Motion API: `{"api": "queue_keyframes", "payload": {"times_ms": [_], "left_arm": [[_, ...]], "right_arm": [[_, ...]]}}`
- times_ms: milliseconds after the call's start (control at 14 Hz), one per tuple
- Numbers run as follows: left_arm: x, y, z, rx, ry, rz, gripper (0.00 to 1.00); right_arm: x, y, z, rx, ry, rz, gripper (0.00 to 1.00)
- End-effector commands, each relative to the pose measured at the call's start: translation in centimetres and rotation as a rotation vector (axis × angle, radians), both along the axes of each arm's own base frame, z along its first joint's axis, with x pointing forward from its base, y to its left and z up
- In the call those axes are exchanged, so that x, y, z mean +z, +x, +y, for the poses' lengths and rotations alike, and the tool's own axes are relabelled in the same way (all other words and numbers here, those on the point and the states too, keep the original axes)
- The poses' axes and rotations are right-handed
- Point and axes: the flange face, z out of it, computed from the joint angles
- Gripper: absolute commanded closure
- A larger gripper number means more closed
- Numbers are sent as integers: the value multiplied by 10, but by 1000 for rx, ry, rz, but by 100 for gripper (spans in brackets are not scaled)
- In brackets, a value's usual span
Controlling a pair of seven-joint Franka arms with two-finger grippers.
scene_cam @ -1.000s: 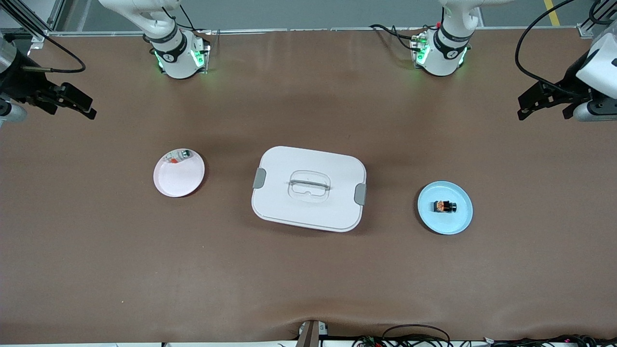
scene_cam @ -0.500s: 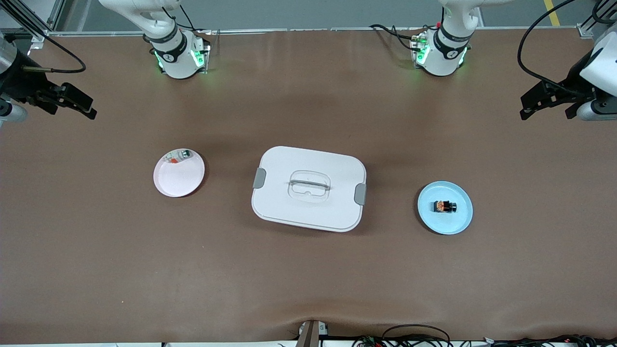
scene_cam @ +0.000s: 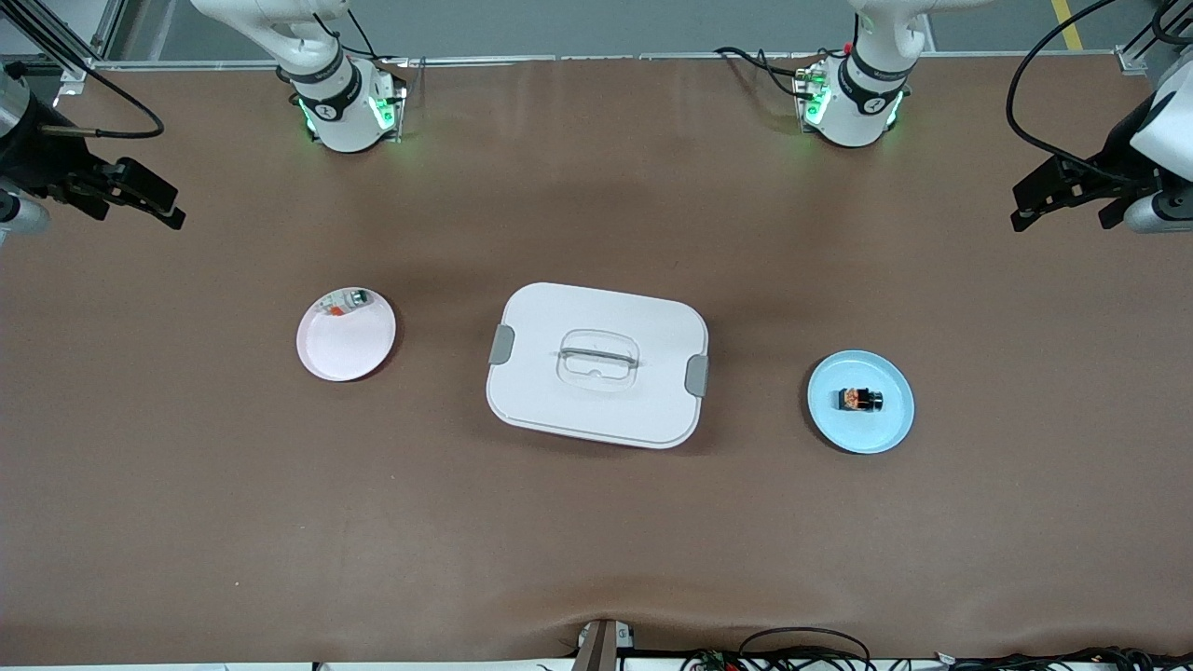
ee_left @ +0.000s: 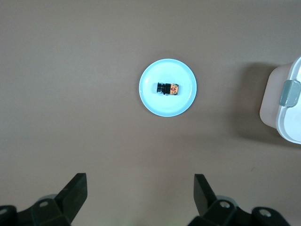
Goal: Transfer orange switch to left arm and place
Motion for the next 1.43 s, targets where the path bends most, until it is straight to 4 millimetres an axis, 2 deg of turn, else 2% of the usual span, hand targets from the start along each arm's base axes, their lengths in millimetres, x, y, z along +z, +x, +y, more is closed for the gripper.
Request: {"api": "queue_keyframes", "payload": {"times_ms": [0,214,429,857,1000,1357], "left_arm": [[5,-2,4,2,-4,12,0],[5,-2,3,0,-4,12,0],[1,-7,3,23,-6,46,0],[3,-14,-4,19,-9,43,0],[3,-16,-5,45,-11,44,0],[5,-11,1,34,-8,38,0]], "right_arm": [[6,2,-2,5,17,1,0],[4,2,-2,8,16,14,0],[4,1,-3,86,17,15,0],[1,3,-4,77,17,22,0],[7,6,-6,76,19,9,0],[8,11,-4,78,20,20,0]]}}
